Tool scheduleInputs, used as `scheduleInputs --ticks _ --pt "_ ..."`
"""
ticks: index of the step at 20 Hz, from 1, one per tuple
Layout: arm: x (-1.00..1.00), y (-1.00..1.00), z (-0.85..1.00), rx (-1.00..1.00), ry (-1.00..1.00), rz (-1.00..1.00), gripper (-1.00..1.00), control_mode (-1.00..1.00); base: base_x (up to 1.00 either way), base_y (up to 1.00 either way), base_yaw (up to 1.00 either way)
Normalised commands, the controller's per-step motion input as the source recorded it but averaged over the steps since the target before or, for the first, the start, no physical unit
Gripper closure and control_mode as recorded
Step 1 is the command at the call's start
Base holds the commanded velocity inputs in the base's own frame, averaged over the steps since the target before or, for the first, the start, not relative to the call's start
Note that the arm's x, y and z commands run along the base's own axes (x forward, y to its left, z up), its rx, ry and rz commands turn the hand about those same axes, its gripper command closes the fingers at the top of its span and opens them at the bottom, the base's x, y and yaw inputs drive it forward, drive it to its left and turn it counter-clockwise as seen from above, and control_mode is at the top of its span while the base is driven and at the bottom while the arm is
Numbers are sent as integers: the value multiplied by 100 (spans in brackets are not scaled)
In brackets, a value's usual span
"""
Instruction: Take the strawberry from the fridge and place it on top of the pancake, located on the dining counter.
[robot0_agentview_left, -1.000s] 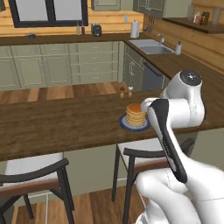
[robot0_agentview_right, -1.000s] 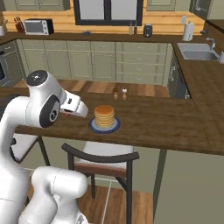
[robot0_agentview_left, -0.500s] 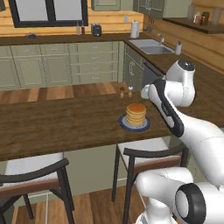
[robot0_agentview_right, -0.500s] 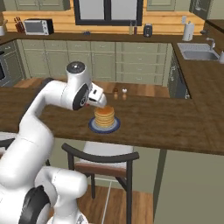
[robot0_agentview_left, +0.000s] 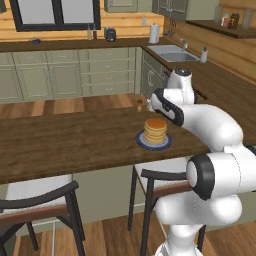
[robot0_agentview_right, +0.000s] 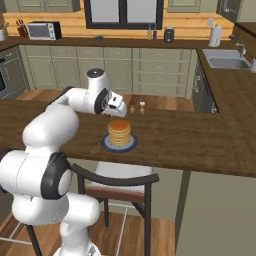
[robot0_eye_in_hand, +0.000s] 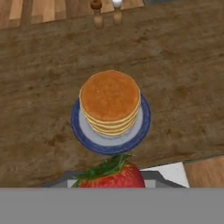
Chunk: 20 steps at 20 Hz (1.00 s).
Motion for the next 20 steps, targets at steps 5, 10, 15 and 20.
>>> scheduleInputs --ticks 5,10,15,20 --pt "90 0 -43 0 0 3 100 -100 0 0 0" --pt "53 -6 -38 0 0 5 100 -100 0 0 0" --pt "-8 -26 -33 0 0 8 100 -100 0 0 0" --pt "-1 2 -14 0 0 6 100 -100 0 0 0"
